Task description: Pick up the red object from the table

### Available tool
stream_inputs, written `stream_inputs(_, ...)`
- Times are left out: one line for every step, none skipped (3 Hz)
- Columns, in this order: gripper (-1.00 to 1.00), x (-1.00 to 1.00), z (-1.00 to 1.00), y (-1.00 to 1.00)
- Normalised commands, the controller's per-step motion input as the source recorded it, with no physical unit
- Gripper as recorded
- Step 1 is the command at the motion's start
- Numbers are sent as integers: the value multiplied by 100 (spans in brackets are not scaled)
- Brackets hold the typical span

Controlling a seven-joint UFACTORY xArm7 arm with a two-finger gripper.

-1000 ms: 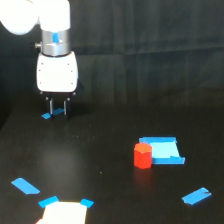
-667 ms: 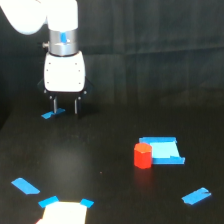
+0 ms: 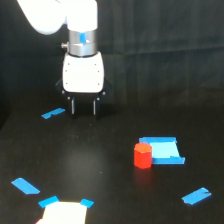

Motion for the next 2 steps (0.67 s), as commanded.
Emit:
stream_inputs(100, 95, -55, -15)
stream_inputs(-100, 100, -61, -11)
